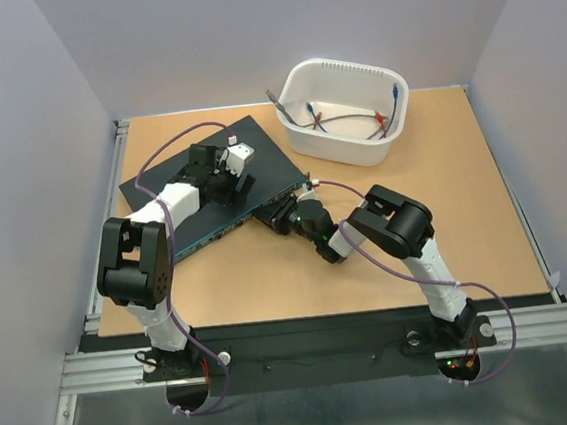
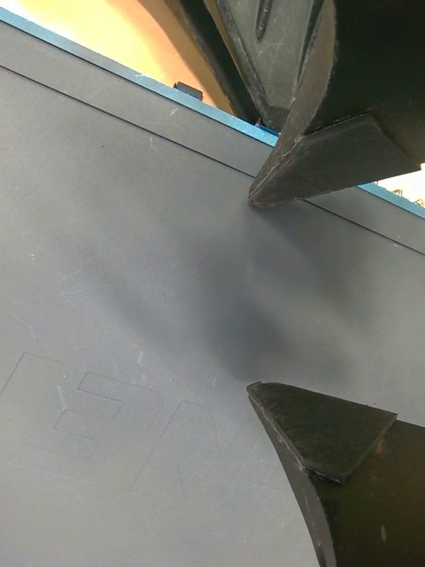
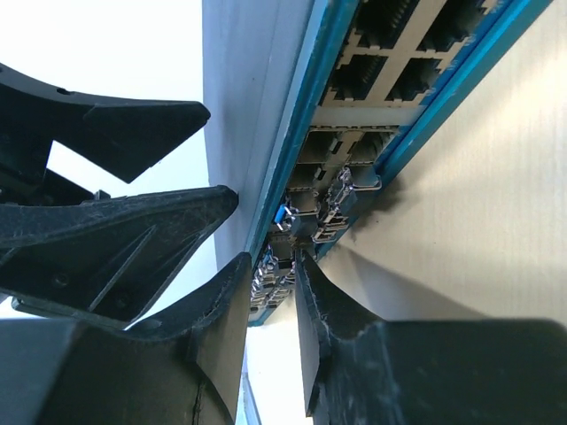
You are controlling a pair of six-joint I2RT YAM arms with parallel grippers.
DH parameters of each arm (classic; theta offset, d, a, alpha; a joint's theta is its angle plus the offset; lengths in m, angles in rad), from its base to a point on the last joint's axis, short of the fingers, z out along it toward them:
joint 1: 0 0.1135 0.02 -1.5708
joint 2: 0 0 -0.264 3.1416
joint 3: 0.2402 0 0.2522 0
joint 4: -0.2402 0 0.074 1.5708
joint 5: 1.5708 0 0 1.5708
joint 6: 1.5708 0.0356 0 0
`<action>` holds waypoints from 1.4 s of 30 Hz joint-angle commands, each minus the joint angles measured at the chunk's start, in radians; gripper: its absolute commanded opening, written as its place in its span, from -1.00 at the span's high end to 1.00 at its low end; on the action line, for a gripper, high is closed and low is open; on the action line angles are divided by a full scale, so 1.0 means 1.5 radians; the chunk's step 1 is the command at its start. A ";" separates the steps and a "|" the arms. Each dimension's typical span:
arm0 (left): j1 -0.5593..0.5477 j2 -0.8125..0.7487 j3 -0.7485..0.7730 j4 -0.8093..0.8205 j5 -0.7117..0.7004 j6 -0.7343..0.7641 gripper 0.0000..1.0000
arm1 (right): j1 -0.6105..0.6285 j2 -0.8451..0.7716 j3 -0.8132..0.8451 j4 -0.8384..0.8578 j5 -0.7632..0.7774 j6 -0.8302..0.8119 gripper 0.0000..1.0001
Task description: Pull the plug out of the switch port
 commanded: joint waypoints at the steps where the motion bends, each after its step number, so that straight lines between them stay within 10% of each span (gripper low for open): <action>1: -0.007 0.003 -0.018 -0.009 0.008 0.000 -0.86 | 0.003 0.017 0.026 0.030 0.011 0.005 0.37; 23: -0.013 0.001 -0.022 -0.005 -0.003 0.003 -0.86 | 0.002 0.006 0.008 0.029 0.022 0.005 0.99; 42: -0.012 0.002 -0.021 -0.006 -0.007 0.004 -0.86 | 0.002 -0.046 -0.051 0.036 0.002 -0.017 0.99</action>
